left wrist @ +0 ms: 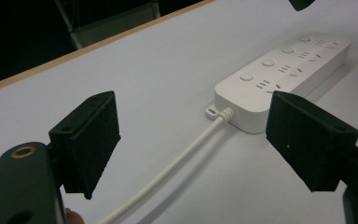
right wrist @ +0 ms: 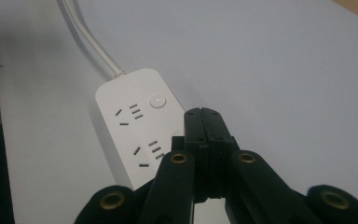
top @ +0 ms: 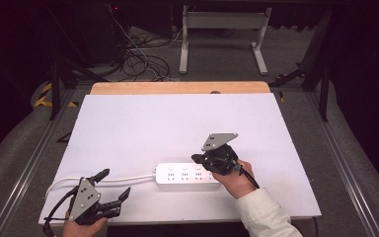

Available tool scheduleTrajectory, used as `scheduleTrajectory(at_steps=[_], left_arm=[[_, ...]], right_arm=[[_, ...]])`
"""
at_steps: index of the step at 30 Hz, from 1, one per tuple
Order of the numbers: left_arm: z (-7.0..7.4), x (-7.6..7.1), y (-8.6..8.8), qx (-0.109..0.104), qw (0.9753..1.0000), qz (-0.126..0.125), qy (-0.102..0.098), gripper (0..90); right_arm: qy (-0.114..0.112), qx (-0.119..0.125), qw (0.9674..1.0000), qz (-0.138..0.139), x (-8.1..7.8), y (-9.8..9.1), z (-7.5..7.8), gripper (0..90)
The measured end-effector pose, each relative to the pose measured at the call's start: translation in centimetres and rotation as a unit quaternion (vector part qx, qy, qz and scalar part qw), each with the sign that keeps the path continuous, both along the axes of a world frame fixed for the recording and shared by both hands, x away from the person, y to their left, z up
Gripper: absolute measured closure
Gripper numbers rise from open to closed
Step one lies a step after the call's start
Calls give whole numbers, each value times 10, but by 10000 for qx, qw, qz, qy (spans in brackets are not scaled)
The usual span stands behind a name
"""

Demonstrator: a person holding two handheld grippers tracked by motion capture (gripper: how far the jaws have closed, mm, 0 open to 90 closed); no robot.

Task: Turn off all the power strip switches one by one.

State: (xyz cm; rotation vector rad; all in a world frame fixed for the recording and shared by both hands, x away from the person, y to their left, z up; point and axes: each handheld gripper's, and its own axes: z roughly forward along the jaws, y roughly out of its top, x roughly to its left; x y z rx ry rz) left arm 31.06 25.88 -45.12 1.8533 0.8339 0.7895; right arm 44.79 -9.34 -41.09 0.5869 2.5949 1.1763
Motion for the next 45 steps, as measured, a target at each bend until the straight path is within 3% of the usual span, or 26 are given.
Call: scheduleTrajectory(at_steps=[11,24,31,45], left_arm=[[0,1,0,-1,10000,0,27,181],[-1,1,0,-28,10000,1,41,181],[-1,0,0,-28,10000,-7,48,181],[-1,0,0,-26,10000,-4,51,182]], right_arm=[[-33,28,9999,115,-1,4,0,900],[143,-95,9987,476,7,43,-12,900],[212,-115,9989,407,9,42,-14,900],[528,-575,9966,273,17,45,-26,900]])
